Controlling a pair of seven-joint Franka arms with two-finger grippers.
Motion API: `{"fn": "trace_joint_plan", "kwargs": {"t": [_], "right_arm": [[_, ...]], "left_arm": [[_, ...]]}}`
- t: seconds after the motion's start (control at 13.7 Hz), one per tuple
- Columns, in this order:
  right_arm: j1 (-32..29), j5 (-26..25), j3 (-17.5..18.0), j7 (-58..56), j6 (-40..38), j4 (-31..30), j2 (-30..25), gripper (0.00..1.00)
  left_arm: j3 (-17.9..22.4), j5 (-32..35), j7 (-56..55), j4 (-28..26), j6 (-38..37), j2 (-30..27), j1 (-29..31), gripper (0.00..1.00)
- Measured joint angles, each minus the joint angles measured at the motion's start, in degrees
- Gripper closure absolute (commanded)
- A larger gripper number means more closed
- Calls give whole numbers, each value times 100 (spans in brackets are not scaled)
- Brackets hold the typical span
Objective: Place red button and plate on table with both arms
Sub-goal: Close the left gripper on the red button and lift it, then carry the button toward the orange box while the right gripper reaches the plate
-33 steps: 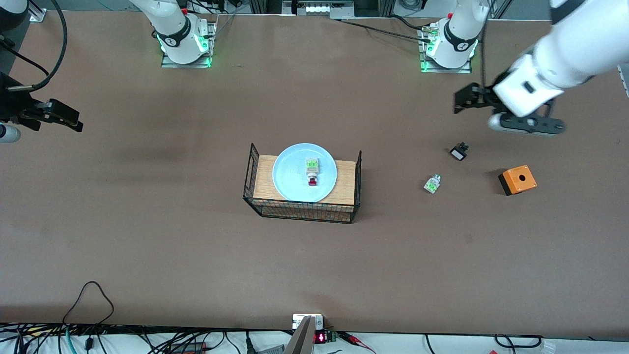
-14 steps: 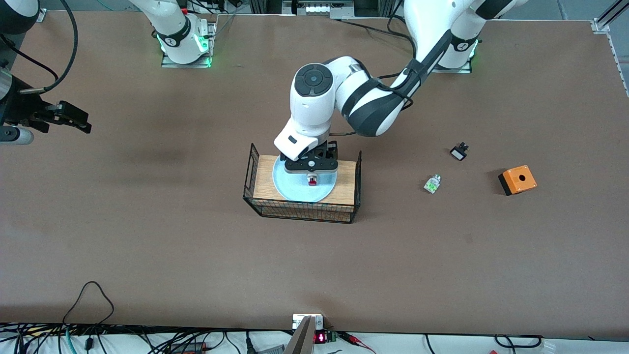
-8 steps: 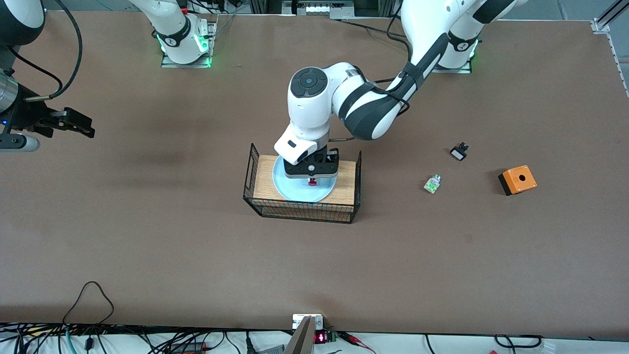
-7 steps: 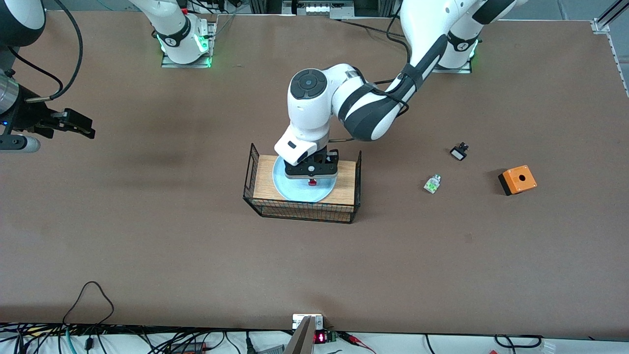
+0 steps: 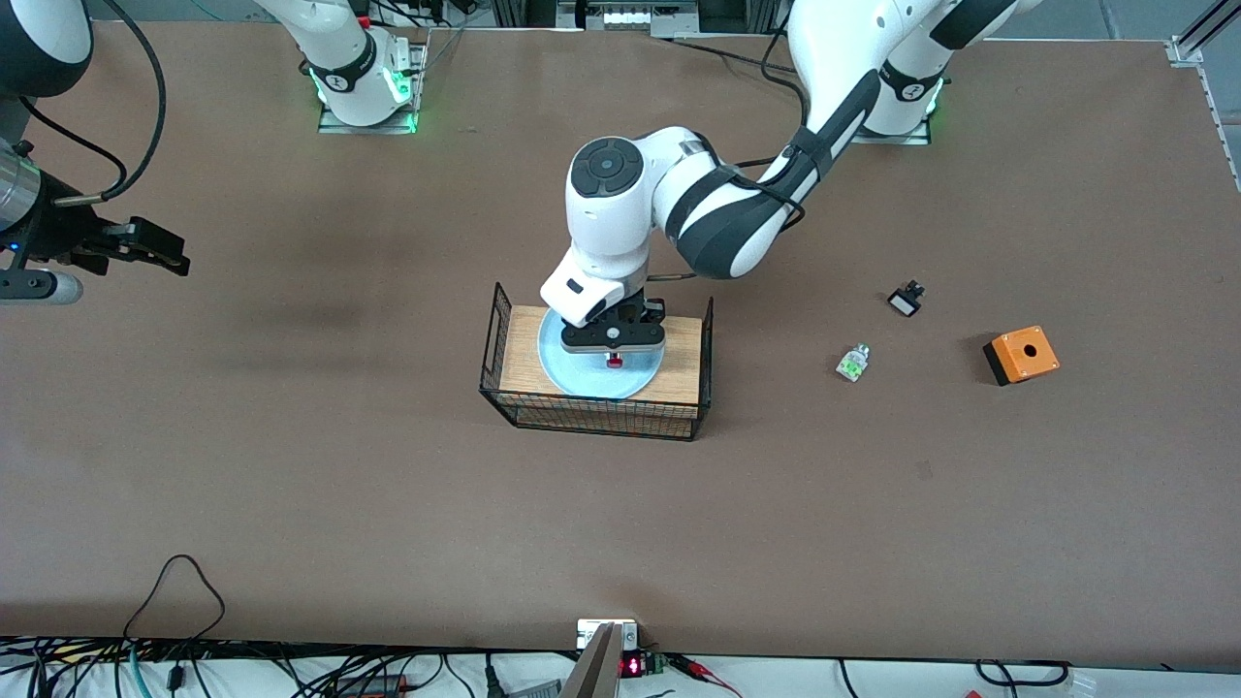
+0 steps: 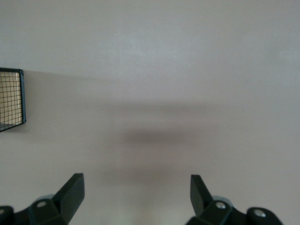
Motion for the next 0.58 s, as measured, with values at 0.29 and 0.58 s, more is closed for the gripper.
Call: {"fn": "trace_joint_plan", "kwargs": {"t": [0.29,0.58], "right_arm": [[0,0,0,1,-8,-1,5,0],[0,71,-2,370,-100,1,-19,0]], "left_arm": [[3,-466,-2,209,-1091,-566,239,88],[5,-836,1223,228,-2419,-1365,1034,88]]}}
